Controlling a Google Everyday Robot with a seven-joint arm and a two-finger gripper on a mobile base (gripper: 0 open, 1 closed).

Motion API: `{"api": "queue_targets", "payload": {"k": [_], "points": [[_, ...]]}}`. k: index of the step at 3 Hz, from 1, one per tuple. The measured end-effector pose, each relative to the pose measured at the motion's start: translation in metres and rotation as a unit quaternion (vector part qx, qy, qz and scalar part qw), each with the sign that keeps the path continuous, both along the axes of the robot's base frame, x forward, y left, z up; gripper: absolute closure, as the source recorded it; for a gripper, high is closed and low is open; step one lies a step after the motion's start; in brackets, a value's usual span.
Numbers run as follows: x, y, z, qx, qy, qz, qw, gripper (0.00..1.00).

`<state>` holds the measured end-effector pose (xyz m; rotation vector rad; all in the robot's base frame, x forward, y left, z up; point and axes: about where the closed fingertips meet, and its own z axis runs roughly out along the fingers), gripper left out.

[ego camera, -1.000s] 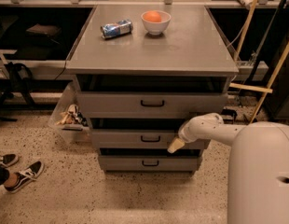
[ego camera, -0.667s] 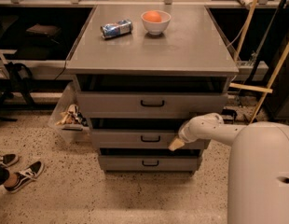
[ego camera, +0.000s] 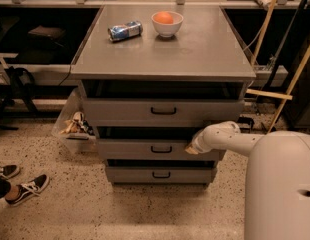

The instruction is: Open middle drawer

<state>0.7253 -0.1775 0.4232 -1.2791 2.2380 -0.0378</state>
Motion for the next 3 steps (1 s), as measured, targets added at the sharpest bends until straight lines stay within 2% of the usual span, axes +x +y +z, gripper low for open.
{"api": "queue_targets", "payload": {"k": [1,2,3], "points": [[0.0,0.0,0.0,0.0,0.0,0.0,1.0,0.86],[-0.0001,0.0001,-0.0002,0.0,0.0,0.0,1.0,1.0],[-0.0001,0.0001,-0.0002,0.0,0.0,0.0,1.0,1.0]]}}
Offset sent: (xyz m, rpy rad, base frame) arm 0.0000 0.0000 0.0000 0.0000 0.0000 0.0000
